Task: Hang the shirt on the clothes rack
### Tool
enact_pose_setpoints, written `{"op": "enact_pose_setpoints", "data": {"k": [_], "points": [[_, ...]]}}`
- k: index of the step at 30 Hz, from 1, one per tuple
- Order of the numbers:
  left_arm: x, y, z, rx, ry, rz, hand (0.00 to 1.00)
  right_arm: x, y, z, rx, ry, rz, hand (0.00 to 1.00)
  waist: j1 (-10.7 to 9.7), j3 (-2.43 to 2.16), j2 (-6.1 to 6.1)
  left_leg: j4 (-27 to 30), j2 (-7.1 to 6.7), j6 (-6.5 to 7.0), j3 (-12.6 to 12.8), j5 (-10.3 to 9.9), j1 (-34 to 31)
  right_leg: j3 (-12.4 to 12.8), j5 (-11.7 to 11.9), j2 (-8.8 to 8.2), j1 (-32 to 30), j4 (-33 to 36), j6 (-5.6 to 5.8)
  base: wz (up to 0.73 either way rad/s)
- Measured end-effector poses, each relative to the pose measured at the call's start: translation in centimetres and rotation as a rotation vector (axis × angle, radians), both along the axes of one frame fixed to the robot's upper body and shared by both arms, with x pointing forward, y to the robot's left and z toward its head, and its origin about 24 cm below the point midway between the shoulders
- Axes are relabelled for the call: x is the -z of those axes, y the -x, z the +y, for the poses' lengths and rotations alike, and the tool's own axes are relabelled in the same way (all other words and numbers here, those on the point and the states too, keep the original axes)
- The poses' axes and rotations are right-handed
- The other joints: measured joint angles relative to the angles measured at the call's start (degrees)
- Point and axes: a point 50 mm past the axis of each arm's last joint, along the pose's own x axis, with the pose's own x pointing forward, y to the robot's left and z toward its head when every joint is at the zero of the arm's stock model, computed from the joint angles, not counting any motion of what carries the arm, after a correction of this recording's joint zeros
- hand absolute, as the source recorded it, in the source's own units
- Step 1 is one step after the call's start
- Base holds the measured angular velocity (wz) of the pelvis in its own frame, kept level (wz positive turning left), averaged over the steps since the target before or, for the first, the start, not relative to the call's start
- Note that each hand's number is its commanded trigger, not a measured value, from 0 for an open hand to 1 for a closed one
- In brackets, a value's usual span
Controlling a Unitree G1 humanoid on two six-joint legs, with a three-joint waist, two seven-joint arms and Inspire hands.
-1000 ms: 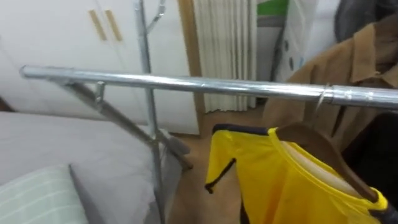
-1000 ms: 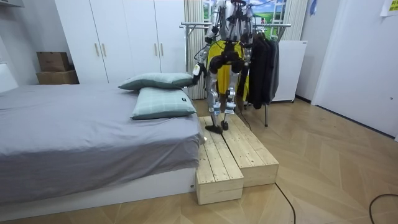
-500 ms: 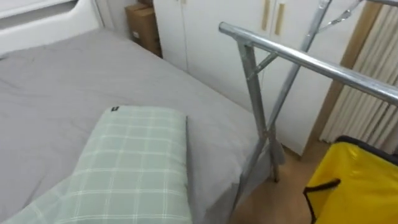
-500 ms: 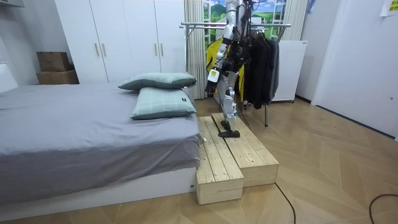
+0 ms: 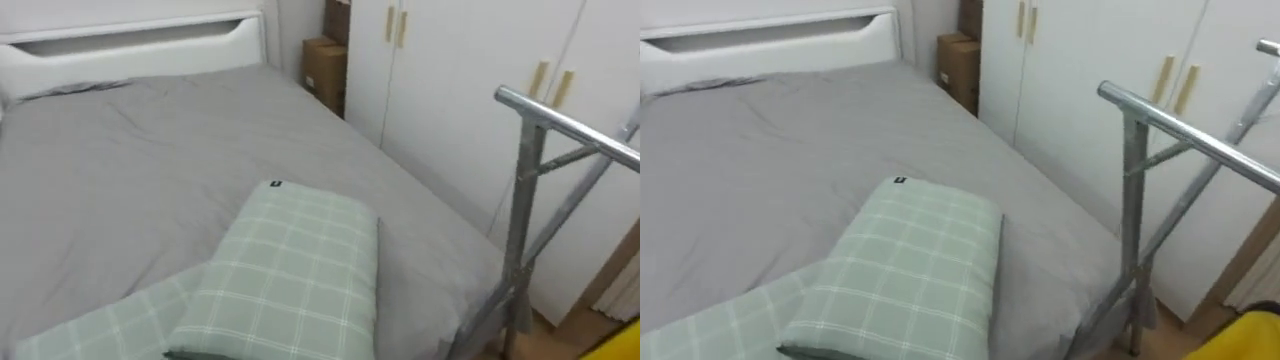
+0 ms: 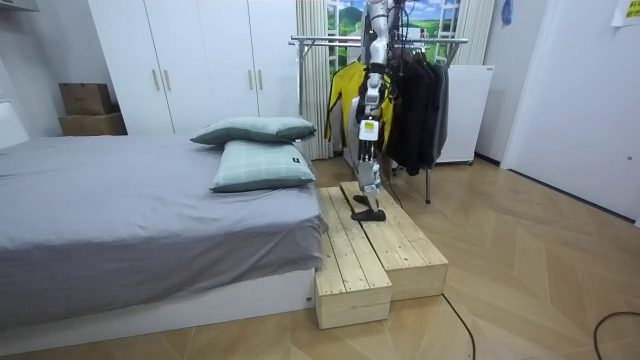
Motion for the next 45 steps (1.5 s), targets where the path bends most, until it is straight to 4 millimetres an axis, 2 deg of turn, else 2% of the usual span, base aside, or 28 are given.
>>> {"op": "enact_pose_setpoints", "data": {"k": [2, 3, 5, 6, 9, 12, 14, 20, 28, 30, 32, 36, 40, 44, 45], "points": [[0.1, -0.5, -0.1, 0.03, 0.003, -0.007, 0.0, 0.0, 0.4, 0.0, -0.016, 0.005, 0.014, 0.0, -0.3, 0.38, -0.31, 0.6, -1.76, 0.48, -5.6, 0.1, -0.7, 5.2, -0.4, 0.12, 1.4, -0.5, 1.41, 1.23], [0.1, -0.7, -0.2, 0.04, 0.004, -0.007, 0.0, 0.0, 0.4, 0.0, -0.017, 0.006, 0.016, 0.0, -0.3, 0.56, -0.59, 0.6, -2.08, 0.62, -6.5, 0.1, -0.8, 6.8, -0.4, 0.12, 1.7, -0.6, 1.46, 1.13], [0.2, -1.5, -0.4, 0.075, 0.01, -0.005, 0.0, 0.1, 0.5, 0.2, -0.034, 0.004, 0.021, 0.0, -0.3, 0.62, -0.59, 1.8, -3.07, 1.05, -10.3, 0.0, -1.4, 11.5, -0.8, 0.33, 2.9, -0.9, 2.02, 0.98], [0.2, -1.8, -0.4, 0.088, 0.011, -0.009, 0.0, 0.1, 0.2, 0.4, -0.05, 0.003, 0.014, 0.0, -0.2, 0.65, -0.59, 2.7, -3.47, 1.3, -11.7, -0.3, -1.8, 12.7, -0.8, 0.66, 3.6, -1.7, 2.14, 0.67], [0.2, -2.6, -0.4, 0.123, 0.008, -0.027, 0.0, 0.2, -0.2, 0.9, -0.083, -0.002, -0.002, 0.0, -0.1, 0.61, -0.62, 3.7, -4.01, 1.22, -13.7, -0.6, -2.7, 14.0, -0.7, 1.1, 4.6, -3.3, 2.26, 0.39], [0.2, -3.2, -0.4, 0.166, -0.002, -0.043, 0.0, 0.2, -0.4, 1.0, -0.112, 0.001, -0.011, 0.0, 0.0, 0.68, -0.72, 3.6, -3.97, 1.19, -13.9, -0.6, -2.9, 15.3, -0.7, 1.44, 4.6, -3.9, 2.4, 0.05], [0.2, -3.3, -0.4, 0.195, -0.007, -0.043, 0.0, 0.2, -0.3, 1.1, -0.139, 0.001, -0.012, 0.0, -0.1, 0.68, -0.88, 3.5, -3.78, 1.07, -14.1, -0.6, -2.9, 17.0, -0.7, 1.83, 4.6, -4.0, 2.43, 0.0], [0.2, -4.1, -0.9, 0.208, 0.0, -0.074, 0.0, 0.2, -0.5, 1.4, -0.159, -0.001, -0.018, 0.0, 0.0, 0.6, -1.13, 3.8, -3.38, 0.61, -14.0, -0.6, -3.1, 17.4, -0.7, 2.35, 4.9, -4.7, 2.48, -0.01], [0.3, -4.3, -1.4, 0.254, 0.007, -0.072, 0.0, 0.3, -0.3, 1.6, -0.15, -0.009, -0.007, 0.0, -0.4, 0.46, -1.12, 7.5, -3.02, -0.76, -17.3, -1.2, -6.3, 17.0, -1.0, 3.58, 4.8, -4.8, 2.63, 0.21], [0.4, -4.3, -1.5, 0.262, 0.011, -0.064, 0.0, 0.3, -0.3, 1.6, -0.15, -0.011, -0.002, 0.0, -0.4, 0.45, -1.24, 7.6, -3.22, -1.11, -17.8, -1.0, -6.6, 17.1, -1.6, 3.56, 4.8, -4.8, 2.12, 0.15], [0.4, -3.8, -1.7, 0.273, 0.017, -0.041, 0.0, 0.3, 0.0, 1.6, -0.144, -0.014, 0.004, 0.0, -0.4, 0.08, -1.66, 7.2, -3.32, -1.58, -17.9, -0.7, -6.4, 17.3, -2.6, 3.55, 4.8, -4.9, 1.59, 0.07], [0.4, -3.1, -1.7, 0.268, 0.02, -0.009, 0.0, 0.4, 0.1, 1.6, -0.14, -0.017, 0.007, 0.0, -0.4, -0.13, -1.41, 7.3, -2.97, -1.74, -18.1, -0.6, -6.3, 17.1, -2.7, 3.94, 5.1, -4.9, 1.35, 0.02], [0.5, -2.9, -1.7, 0.282, 0.025, 0.016, 0.0, 0.4, 0.5, 1.7, -0.094, -0.046, 0.021, 0.0, -0.3, 0.04, -1.64, 6.5, -3.14, -1.77, -18.1, -0.6, -5.5, 17.1, -2.8, 3.89, 5.9, -5.7, 1.26, 0.0], [0.4, -3.0, -1.6, 0.283, 0.03, 0.018, 0.0, 0.4, 1.2, 1.6, -0.065, -0.054, 0.031, 0.0, -0.4, -0.12, -0.95, 6.4, -3.19, -1.78, -18.1, -0.6, -5.4, 17.2, -2.7, 3.9, 6.0, -5.7, 1.24, 0.01], [0.4, -3.1, -1.6, 0.284, 0.038, 0.016, 0.0, 0.4, 1.2, 1.5, -0.066, -0.056, 0.031, 0.0, -0.3, -0.03, -0.89, 6.4, -3.21, -1.78, -18.0, -0.6, -5.4, 17.1, -2.7, 3.89, 6.0, -5.7, 1.24, 0.03]]}}
